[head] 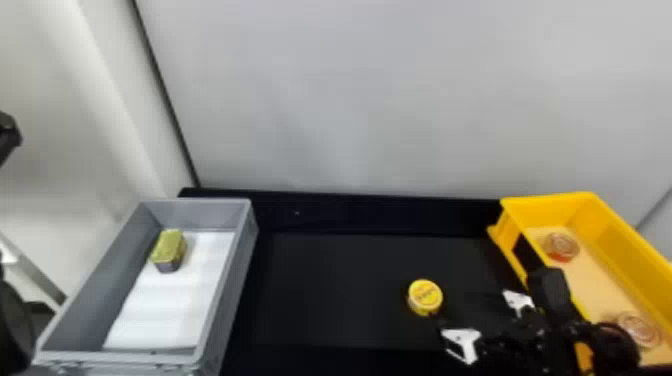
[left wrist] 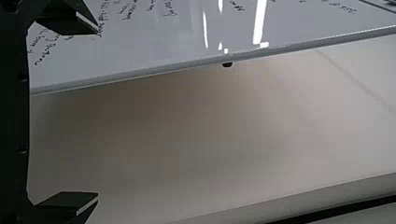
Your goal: Pick up the round yellow can and place it in the yellow rectangular box
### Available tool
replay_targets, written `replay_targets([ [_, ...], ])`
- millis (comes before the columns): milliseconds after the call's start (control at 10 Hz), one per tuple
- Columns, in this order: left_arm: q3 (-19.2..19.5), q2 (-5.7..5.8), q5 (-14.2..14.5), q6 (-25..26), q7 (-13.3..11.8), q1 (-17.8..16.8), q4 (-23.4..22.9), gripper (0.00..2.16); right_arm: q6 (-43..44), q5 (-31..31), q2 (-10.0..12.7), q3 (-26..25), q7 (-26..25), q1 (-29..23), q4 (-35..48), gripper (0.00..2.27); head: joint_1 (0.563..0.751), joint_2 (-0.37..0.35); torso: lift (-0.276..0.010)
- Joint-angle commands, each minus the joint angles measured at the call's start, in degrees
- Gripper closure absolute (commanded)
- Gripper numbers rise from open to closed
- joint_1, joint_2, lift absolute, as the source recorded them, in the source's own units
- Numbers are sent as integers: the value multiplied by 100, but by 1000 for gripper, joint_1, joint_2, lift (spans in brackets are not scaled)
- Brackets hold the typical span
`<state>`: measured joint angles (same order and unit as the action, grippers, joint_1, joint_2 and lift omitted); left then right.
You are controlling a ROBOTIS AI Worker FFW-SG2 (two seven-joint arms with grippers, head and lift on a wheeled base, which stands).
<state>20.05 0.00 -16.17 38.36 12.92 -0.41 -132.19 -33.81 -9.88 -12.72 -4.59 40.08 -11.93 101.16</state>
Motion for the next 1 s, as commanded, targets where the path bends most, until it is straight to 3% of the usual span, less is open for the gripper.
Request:
replay_targets([
  [0,0,-15,0,-2,0,-3,0,35,233,-41,6,90,-42,226,-474,180,694,14,-68],
  [900,-9,-15,-9,-20,0,6,0,35,796,-67,68,539,-341,982,-1758,117,694,14,-68],
])
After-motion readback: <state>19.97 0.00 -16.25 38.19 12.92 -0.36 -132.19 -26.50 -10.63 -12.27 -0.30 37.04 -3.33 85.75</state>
